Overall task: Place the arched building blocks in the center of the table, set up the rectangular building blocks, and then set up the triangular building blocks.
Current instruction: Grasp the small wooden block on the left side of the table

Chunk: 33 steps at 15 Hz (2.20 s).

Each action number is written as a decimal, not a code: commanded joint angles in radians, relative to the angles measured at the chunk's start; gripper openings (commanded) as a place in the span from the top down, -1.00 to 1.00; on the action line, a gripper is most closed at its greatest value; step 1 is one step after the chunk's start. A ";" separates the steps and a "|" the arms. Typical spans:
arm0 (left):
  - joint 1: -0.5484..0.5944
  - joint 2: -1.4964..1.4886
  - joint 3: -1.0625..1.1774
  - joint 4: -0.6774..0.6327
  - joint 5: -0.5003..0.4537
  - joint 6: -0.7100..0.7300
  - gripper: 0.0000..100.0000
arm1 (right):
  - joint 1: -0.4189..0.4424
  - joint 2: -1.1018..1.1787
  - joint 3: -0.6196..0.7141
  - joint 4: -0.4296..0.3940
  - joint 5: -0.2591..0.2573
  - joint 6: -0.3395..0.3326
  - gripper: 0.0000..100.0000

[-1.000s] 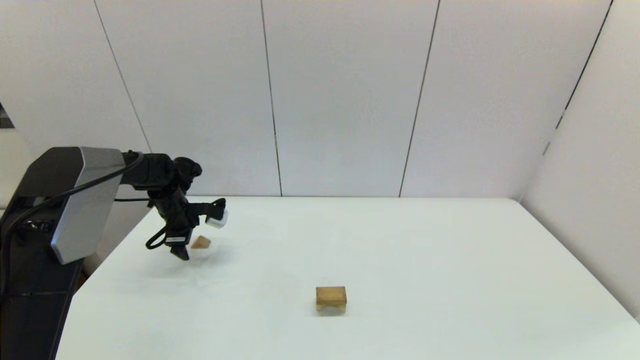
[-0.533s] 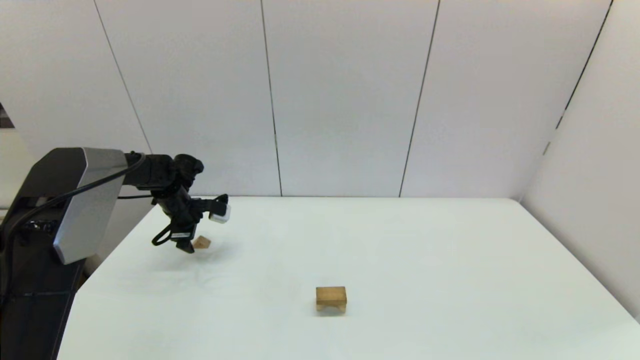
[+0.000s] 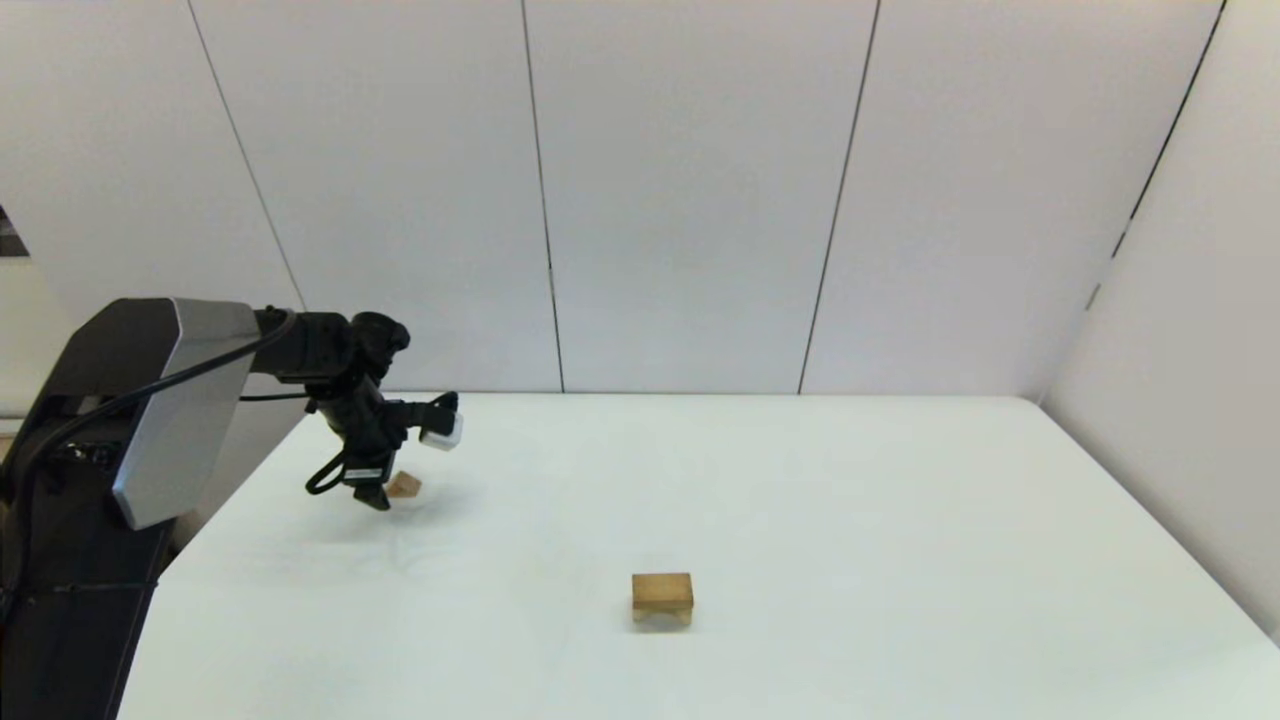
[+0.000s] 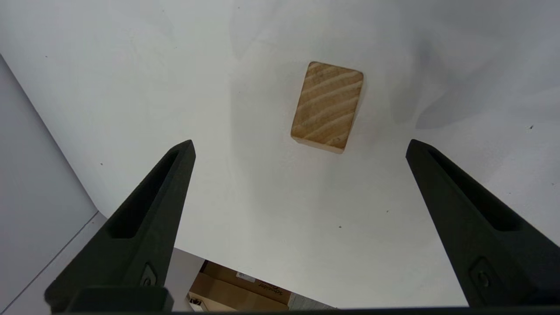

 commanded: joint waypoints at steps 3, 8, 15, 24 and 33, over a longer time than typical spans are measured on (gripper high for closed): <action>-0.001 0.006 -0.001 0.015 0.064 0.010 -1.00 | 0.000 0.000 0.002 0.000 0.000 0.000 -1.00; -0.002 0.000 -0.001 0.029 0.081 0.014 -1.00 | 0.000 0.000 0.002 0.000 0.000 0.000 -1.00; -0.011 -0.009 -0.001 0.089 0.081 0.014 -1.00 | 0.000 0.000 0.002 0.000 0.000 0.000 -1.00; -0.018 0.001 -0.001 0.121 0.082 0.014 -1.00 | 0.000 0.000 0.002 0.000 0.000 0.000 -1.00; -0.019 0.021 -0.001 0.123 0.079 0.013 -1.00 | 0.000 0.000 0.002 0.000 0.000 0.000 -1.00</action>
